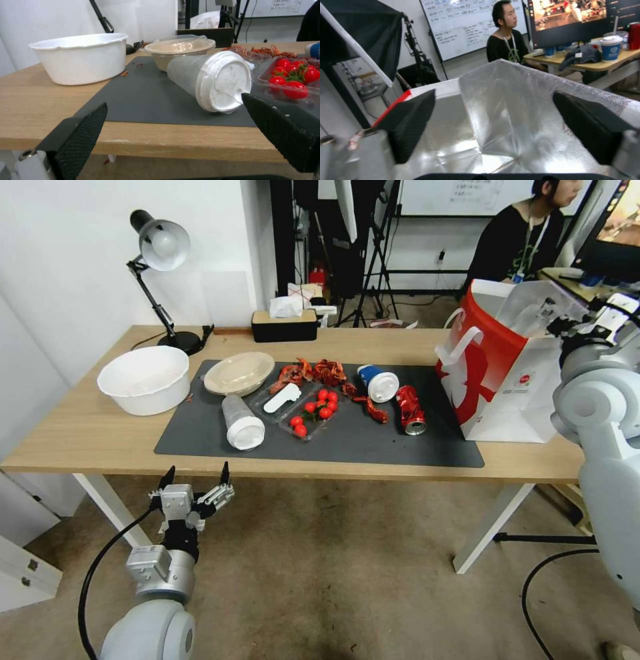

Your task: Pick up the trash from the table and place it into the takeout bag.

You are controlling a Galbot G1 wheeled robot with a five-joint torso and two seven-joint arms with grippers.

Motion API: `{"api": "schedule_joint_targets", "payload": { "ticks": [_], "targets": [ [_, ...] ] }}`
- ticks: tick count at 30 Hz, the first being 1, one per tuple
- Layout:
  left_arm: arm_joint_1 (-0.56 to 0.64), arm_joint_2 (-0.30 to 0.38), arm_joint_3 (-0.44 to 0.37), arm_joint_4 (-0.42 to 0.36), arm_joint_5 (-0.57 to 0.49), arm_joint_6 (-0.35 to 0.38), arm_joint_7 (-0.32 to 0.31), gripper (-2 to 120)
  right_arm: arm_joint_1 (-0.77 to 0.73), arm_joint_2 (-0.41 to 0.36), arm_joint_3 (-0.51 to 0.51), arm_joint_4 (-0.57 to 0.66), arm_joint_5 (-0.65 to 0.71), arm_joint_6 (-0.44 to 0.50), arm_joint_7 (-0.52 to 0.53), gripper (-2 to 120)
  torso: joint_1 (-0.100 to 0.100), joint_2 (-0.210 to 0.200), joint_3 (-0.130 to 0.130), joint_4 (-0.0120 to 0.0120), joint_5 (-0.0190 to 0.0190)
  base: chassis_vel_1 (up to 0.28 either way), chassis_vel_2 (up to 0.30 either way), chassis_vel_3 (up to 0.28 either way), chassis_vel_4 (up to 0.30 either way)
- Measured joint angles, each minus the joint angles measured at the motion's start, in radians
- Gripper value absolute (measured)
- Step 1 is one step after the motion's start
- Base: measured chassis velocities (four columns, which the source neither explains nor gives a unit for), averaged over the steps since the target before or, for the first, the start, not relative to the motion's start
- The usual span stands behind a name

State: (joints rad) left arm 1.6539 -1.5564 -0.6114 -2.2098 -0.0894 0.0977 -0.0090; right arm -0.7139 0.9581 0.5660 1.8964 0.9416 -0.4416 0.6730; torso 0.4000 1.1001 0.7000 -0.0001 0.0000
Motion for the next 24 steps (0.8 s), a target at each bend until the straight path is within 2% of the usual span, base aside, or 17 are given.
{"api": "schedule_joint_targets", "payload": {
  "ticks": [1, 3, 4, 5, 6, 8, 9, 11, 13, 16, 17, 20, 21, 24],
  "targets": [
    [0.001, 0.0, 0.0, 0.0, 0.0, -0.001, 0.0, 100, -0.002, 0.001, 0.001, 0.01, 0.019, 0.019, -0.012, 96, 0.0, 0.0, 0.0, 0.0, 0.0, 0.0, 0.0, 0.0, 0.0],
    [0.001, 0.0, -0.001, 0.0, 0.0, -0.001, 0.0, 100, -0.005, 0.001, 0.001, 0.022, 0.038, 0.044, -0.033, 99, 0.0, 0.0, 0.0, 0.0001, -0.0001, 0.0, 0.0, 0.0, 0.0],
    [0.001, 0.0, -0.001, 0.0, 0.0, -0.002, 0.0, 100, -0.031, 0.002, 0.014, 0.068, 0.072, 0.134, -0.15, 100, 0.0, 0.0, 0.0, 0.0002, -0.0003, 0.0, 0.0, 0.0, 0.0],
    [0.001, 0.0, -0.001, 0.0, 0.0, -0.002, 0.0, 100, -0.031, 0.002, 0.014, 0.068, 0.072, 0.134, -0.15, 100, 0.0, 0.0, 0.0, 0.0002, -0.0003, 0.0, 0.0, 0.0, 0.0],
    [0.001, 0.001, -0.001, -0.001, 0.0, -0.002, 0.0, 100, -0.067, 0.0, 0.022, 0.107, 0.087, 0.187, -0.251, 100, 0.0, 0.0, 0.0, 0.0001, -0.0001, 0.0, 0.0, 0.0, 0.0],
    [0.001, 0.002, -0.001, -0.001, 0.0, -0.002, 0.0, 100, -0.123, -0.006, 0.026, 0.162, 0.09, 0.236, -0.364, 100, 0.0, 0.0, 0.0, 0.0002, -0.0003, 0.0, 0.0, 0.0, 0.0],
    [0.001, 0.002, -0.001, -0.001, 0.0, -0.002, 0.0, 100, -0.123, -0.006, 0.026, 0.162, 0.09, 0.236, -0.364, 100, 0.0, 0.0, 0.0, 0.0002, -0.0003, 0.0, 0.0, 0.0, 0.0],
    [0.001, 0.004, -0.001, -0.002, -0.001, -0.002, 0.0, 100, -0.219, -0.009, 0.025, 0.235, 0.063, 0.271, -0.454, 100, 0.0, 0.0, 0.0, 0.0002, -0.0001, 0.0, 0.0, 0.0, 0.0],
    [0.001, 0.005, -0.001, -0.002, -0.001, -0.002, 0.0, 100, -0.255, -0.008, 0.023, 0.259, 0.044, 0.279, -0.472, 100, 0.0, 0.0, 0.0, 0.0, -0.0001, 0.0, 0.0, 0.0, 0.0],
    [0.001, 0.008, -0.001, -0.002, -0.004, -0.003, 0.0, 100, -0.426, 0.012, 0.001, 0.346, -0.119, 0.304, -0.515, 100, 0.0, 0.0, 0.0, 0.0003, 0.0, 0.0, 0.0, 0.0, 0.0],
    [0.001, 0.008, -0.001, -0.002, -0.004, -0.003, 0.0, 100, -0.426, 0.012, 0.001, 0.346, -0.119, 0.304, -0.515, 100, 0.0, 0.0, 0.0, 0.0003, 0.0, 0.0, 0.0, 0.0, 0.0],
    [0.002, 0.011, 0.001, -0.002, -0.005, -0.005, 0.0, 100, -0.578, 0.05, -0.026, 0.391, -0.322, 0.362, -0.537, 100, 0.0, 0.0, 0.0, 0.0001, -0.0003, 0.0, 0.0, 0.0, 0.0],
    [0.002, 0.011, 0.001, -0.002, -0.005, -0.005, 0.0, 100, -0.578, 0.05, -0.026, 0.391, -0.322, 0.362, -0.537, 100, 0.0, 0.0, 0.0, 0.0001, -0.0003, 0.0, 0.0, 0.0, 0.0],
    [0.002, 0.017, 0.001, -0.002, -0.008, -0.009, 0.001, 100, -0.736, 0.106, -0.062, 0.402, -0.516, 0.458, -0.531, 100, 0.0, 0.0, 0.0, 0.0, -0.0001, 0.0, 0.0, 0.0, 0.0]
  ]
}}
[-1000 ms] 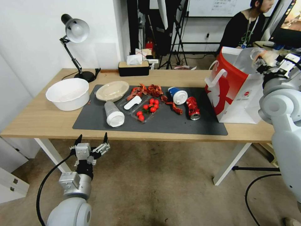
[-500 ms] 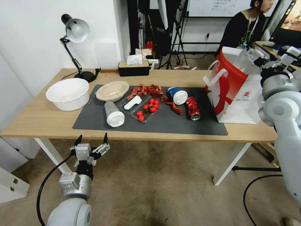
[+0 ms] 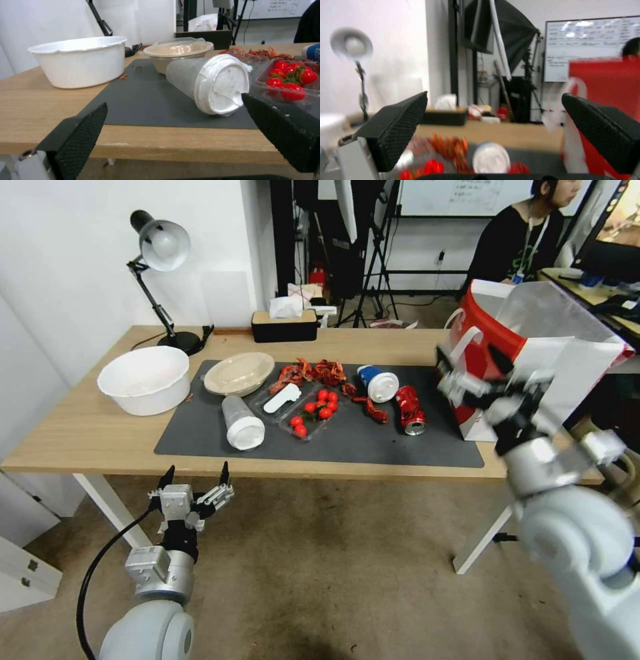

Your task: Pick up the trash from the table and place it into the takeout bag.

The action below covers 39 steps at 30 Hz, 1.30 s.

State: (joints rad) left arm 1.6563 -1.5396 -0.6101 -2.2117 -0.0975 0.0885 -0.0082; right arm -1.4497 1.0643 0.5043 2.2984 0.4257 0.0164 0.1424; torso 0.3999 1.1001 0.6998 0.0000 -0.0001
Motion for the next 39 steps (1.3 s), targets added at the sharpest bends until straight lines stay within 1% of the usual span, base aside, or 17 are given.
{"api": "schedule_joint_targets", "payload": {
  "ticks": [1, 4, 5, 6, 7, 8, 9, 12, 16, 25, 30, 32, 33, 36, 37, 38, 39],
  "targets": [
    [0.0, 0.0, 0.0, 0.0, 0.0, 0.0, 0.0, 100, 0.0, 0.0, 0.0, 0.0, 0.0, 0.0, 0.0, 100, 0.0, 0.0, 0.0, 0.0, 0.0, 0.0, 0.0, 0.0, 0.0],
    [0.001, 0.004, 0.0, 0.003, -0.001, -0.003, 0.0, 100, -0.127, 0.047, -0.043, -0.027, -0.148, 0.087, 0.031, 100, 0.0, 0.0, 0.0, -0.0002, 0.0002, 0.0, 0.0, 0.0, 0.0],
    [0.001, 0.004, 0.0, 0.003, -0.001, -0.003, 0.0, 100, -0.127, 0.047, -0.043, -0.027, -0.148, 0.087, 0.031, 100, 0.0, 0.0, 0.0, -0.0002, 0.0002, 0.0, 0.0, 0.0, 0.0],
    [0.001, 0.005, 0.001, 0.004, -0.002, -0.003, 0.0, 100, -0.151, 0.056, -0.058, -0.035, -0.176, 0.103, 0.046, 100, 0.0, 0.0, 0.0, -0.0002, 0.0001, 0.0, 0.0, 0.0, 0.0],
    [0.001, 0.007, 0.001, 0.006, -0.003, -0.004, 0.0, 100, -0.191, 0.073, -0.087, -0.054, -0.23, 0.132, 0.087, 100, 0.0, 0.0, 0.0, 0.0, -0.0001, 0.0, 0.0, 0.0, 0.0],
    [0.0, 0.008, 0.001, 0.007, -0.004, -0.004, 0.0, 100, -0.206, 0.081, -0.097, -0.063, -0.249, 0.141, 0.106, 100, 0.0, 0.0, 0.0, 0.0001, 0.0001, 0.0, 0.0, 0.0, 0.0],
    [0.0, 0.008, 0.001, 0.007, -0.004, -0.004, 0.0, 100, -0.206, 0.081, -0.097, -0.063, -0.249, 0.141, 0.106, 100, 0.0, 0.0, 0.0, 0.0001, 0.0001, 0.0, 0.0, 0.0, 0.0],
    [-0.001, 0.012, 0.0, 0.012, -0.01, -0.005, 0.0, 100, -0.246, 0.102, -0.114, -0.095, -0.286, 0.154, 0.157, 100, 0.0, 0.0, 0.0, 0.0, 0.0, 0.0, 0.0, 0.0, 0.0],
    [-0.002, 0.015, -0.002, 0.015, -0.017, -0.007, 0.0, 100, -0.263, 0.111, -0.124, -0.129, -0.288, 0.165, 0.188, 100, 0.0, 0.0, 0.0, 0.0001, 0.0, 0.0, 0.0, 0.0, 0.0],
    [-0.004, 0.017, -0.003, 0.02, -0.018, -0.01, 0.0, 100, -0.259, 0.125, -0.135, -0.147, -0.282, 0.17, 0.194, 100, 0.0, 0.0, 0.0, 0.0001, 0.0, 0.0, 0.0, 0.0, 0.0],
    [-0.006, 0.019, -0.005, 0.024, -0.02, -0.011, 0.0, 100, -0.226, 0.128, -0.137, -0.148, -0.267, 0.144, 0.214, 100, 0.0, 0.0, 0.0, 0.0, 0.0, 0.0, 0.0, 0.0, 0.0],
    [-0.007, 0.019, -0.005, 0.027, -0.02, -0.012, 0.0, 100, -0.182, 0.125, -0.137, -0.146, -0.239, 0.1, 0.238, 100, 0.0, 0.0, 0.0, 0.0001, 0.0001, 0.0, 0.0, 0.0, 0.0],
    [-0.007, 0.019, -0.005, 0.027, -0.02, -0.012, 0.0, 100, -0.182, 0.125, -0.137, -0.146, -0.239, 0.1, 0.238, 100, 0.0, 0.0, 0.0, 0.0001, 0.0001, 0.0, 0.0, 0.0, 0.0],
    [-0.01, 0.019, -0.004, 0.031, -0.02, -0.013, 0.0, 100, -0.118, 0.11, -0.137, -0.146, -0.191, 0.045, 0.262, 100, 0.0, 0.0, 0.0, 0.0001, 0.0001, 0.0, 0.0, 0.0, 0.0],
    [-0.01, 0.018, -0.003, 0.033, -0.02, -0.013, 0.0, 100, -0.086, 0.1, -0.139, -0.15, -0.156, 0.018, 0.27, 100, 0.0, 0.0, 0.0, 0.0001, 0.0001, 0.0, 0.0, 0.0, 0.0],
    [-0.01, 0.018, -0.003, 0.033, -0.02, -0.013, 0.0, 100, -0.086, 0.1, -0.139, -0.15, -0.156, 0.018, 0.27, 100, 0.0, 0.0, 0.0, 0.0001, 0.0001, 0.0, 0.0, 0.0, 0.0],
    [-0.01, 0.018, -0.002, 0.034, -0.02, -0.013, 0.0, 100, -0.062, 0.092, -0.141, -0.155, -0.124, -0.004, 0.276, 100, 0.0, 0.0, 0.0, 0.0, 0.0002, 0.0, 0.0, 0.0, 0.0]
  ]
}}
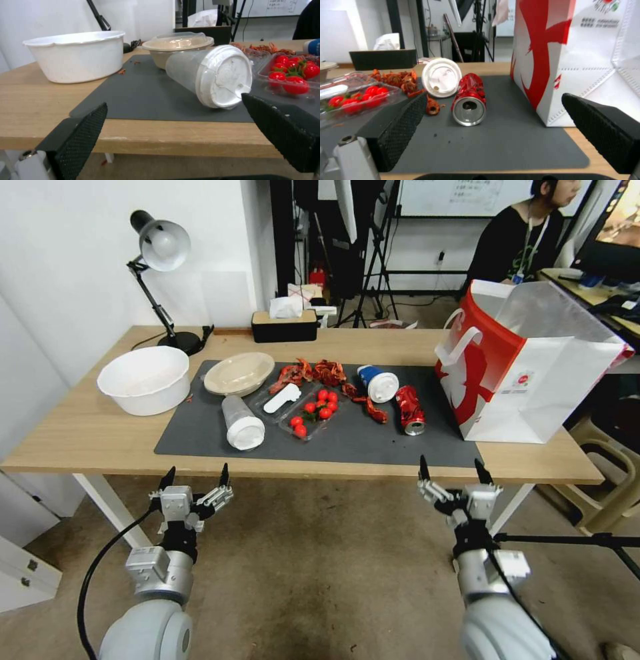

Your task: Pick up the trash from the table and place it into the takeout bag.

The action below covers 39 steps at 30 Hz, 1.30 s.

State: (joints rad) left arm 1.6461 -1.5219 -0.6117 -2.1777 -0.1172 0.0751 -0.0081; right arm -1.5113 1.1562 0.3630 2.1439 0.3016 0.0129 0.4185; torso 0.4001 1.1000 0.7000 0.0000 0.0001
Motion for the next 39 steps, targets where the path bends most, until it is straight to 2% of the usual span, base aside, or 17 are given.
{"api": "schedule_joint_targets", "payload": {
  "ticks": [3, 11, 23, 28, 34, 35, 39],
  "targets": [
    [-0.001, -0.002, 0.002, 0.005, 0.003, -0.001, 0.0, 100, 0.092, -0.022, -0.017, -0.033, 0.088, -0.058, 0.02, 100, 0.0, 0.0, 0.0, 0.0, 0.0, 0.0, 0.0, 0.0, 0.0],
    [-0.008, -0.006, 0.011, 0.01, 0.01, -0.002, 0.001, 100, 0.246, -0.043, -0.055, -0.112, 0.193, -0.141, 0.062, 100, 0.0, 0.0, 0.0, -0.0001, -0.0003, 0.0, 0.0, 0.0, 0.0],
    [0.006, -0.015, -0.002, 0.003, 0.018, -0.016, 0.0, 100, 0.418, -0.021, -0.154, -0.267, 0.246, -0.182, 0.095, 100, 0.0, 0.0, 0.0, 0.0001, -0.0002, 0.0, 0.0, 0.0, 0.0],
    [0.01, -0.019, -0.004, 0.0, 0.022, -0.02, 0.0, 100, 0.445, -0.012, -0.173, -0.287, 0.251, -0.195, 0.104, 99, 0.0, 0.0, 0.0, 0.0001, -0.0002, 0.0, 0.0, 0.0, 0.0],
    [0.014, -0.022, -0.003, -0.002, 0.028, -0.024, -0.001, 100, 0.473, 0.0, -0.184, -0.316, 0.264, -0.22, 0.125, 92, 0.0, 0.0, 0.0, 0.0, -0.0002, 0.0, 0.0, 0.0, 0.0],
    [0.014, -0.022, -0.003, -0.002, 0.029, -0.024, -0.001, 100, 0.474, 0.002, -0.185, -0.32, 0.267, -0.227, 0.128, 87, 0.0, 0.0, 0.0, 0.0, -0.0002, 0.0, 0.0, 0.0, 0.0],
    [0.013, -0.021, -0.002, -0.001, 0.029, -0.024, -0.001, 100, 0.475, 0.008, -0.188, -0.327, 0.275, -0.245, 0.138, 80, 0.0, 0.0, 0.0, -0.0001, -0.0002, 0.0, 0.0, 0.0, 0.0]
  ]
}}
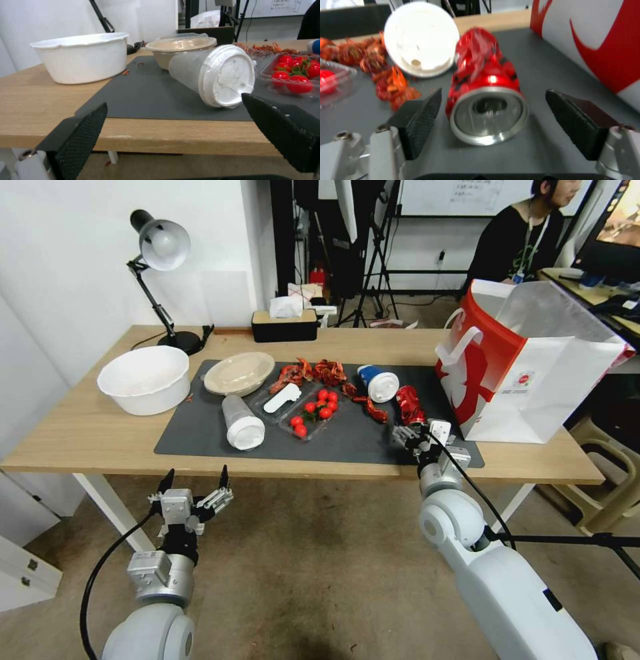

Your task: Pick up the trash from the table and place it into the takeout bag.

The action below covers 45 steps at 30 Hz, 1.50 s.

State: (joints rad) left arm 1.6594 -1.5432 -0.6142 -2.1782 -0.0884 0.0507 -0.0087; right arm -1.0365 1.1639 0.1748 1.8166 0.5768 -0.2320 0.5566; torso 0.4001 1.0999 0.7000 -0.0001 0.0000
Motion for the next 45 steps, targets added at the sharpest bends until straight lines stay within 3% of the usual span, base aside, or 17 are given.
{"api": "schedule_joint_targets", "payload": {
  "ticks": [5, 8, 11, 25, 31, 36, 40, 43, 45],
  "targets": [
    [-0.001, 0.002, 0.0, 0.004, 0.0, -0.002, 0.0, 100, 0.004, 0.008, -0.004, -0.006, 0.005, -0.005, 0.007, 73, 0.0, 0.0, 0.0, 0.0001, -0.0001, 0.0, 0.0, 0.0, 0.0],
    [-0.002, 0.003, 0.0, 0.011, 0.0, -0.004, 0.0, 100, 0.006, 0.014, -0.007, -0.01, 0.006, -0.005, 0.009, 58, 0.0, 0.0, 0.0, 0.0001, 0.0, 0.0, 0.0, 0.0, 0.0],
    [-0.003, 0.003, 0.001, 0.012, 0.0, -0.005, -0.001, 100, 0.006, 0.016, -0.007, -0.01, 0.006, -0.004, 0.009, 55, 0.0, 0.0, 0.0, 0.0001, -0.0001, 0.0, 0.0, 0.0, 0.0],
    [-0.009, 0.005, 0.001, 0.023, -0.001, -0.006, -0.001, 100, -0.003, 0.019, -0.003, 0.001, 0.002, 0.004, 0.001, 55, 0.0, 0.0, 0.0, 0.0001, 0.0004, 0.0, 0.0, 0.0, 0.0],
    [-0.011, 0.007, 0.001, 0.025, -0.003, -0.006, -0.001, 100, -0.029, 0.005, 0.021, 0.051, 0.003, 0.075, -0.076, 55, 0.0, 0.0, 0.0, 0.0002, 0.0002, 0.0, 0.0, 0.0, 0.0],
    [-0.011, 0.008, 0.0, 0.025, -0.004, -0.006, -0.002, 100, -0.065, -0.04, 0.107, 0.183, 0.039, 0.176, -0.244, 55, 0.0, 0.0, 0.0, -0.0001, -0.0001, 0.0, 0.0, 0.0, 0.0],
    [-0.009, 0.006, 0.003, 0.025, -0.003, -0.006, -0.002, 100, -0.032, -0.092, 0.183, 0.271, 0.114, 0.22, -0.315, 55, 0.0, 0.0, 0.0, 0.0001, 0.0001, 0.0, 0.0, 0.0, 0.0],
    [-0.007, 0.005, 0.003, 0.022, -0.003, -0.006, -0.002, 100, 0.02, -0.131, 0.237, 0.288, 0.162, 0.233, -0.327, 55, 0.0, 0.0, 0.0, 0.0001, 0.0001, 0.0, 0.0, 0.0, 0.0],
    [-0.002, 0.004, 0.002, 0.016, -0.002, -0.01, -0.002, 100, 0.099, -0.187, 0.309, 0.269, 0.206, 0.208, -0.274, 55, 0.0, 0.0, 0.0, 0.0002, -0.0002, 0.0, 0.0, 0.0, 0.0]
  ]
}}
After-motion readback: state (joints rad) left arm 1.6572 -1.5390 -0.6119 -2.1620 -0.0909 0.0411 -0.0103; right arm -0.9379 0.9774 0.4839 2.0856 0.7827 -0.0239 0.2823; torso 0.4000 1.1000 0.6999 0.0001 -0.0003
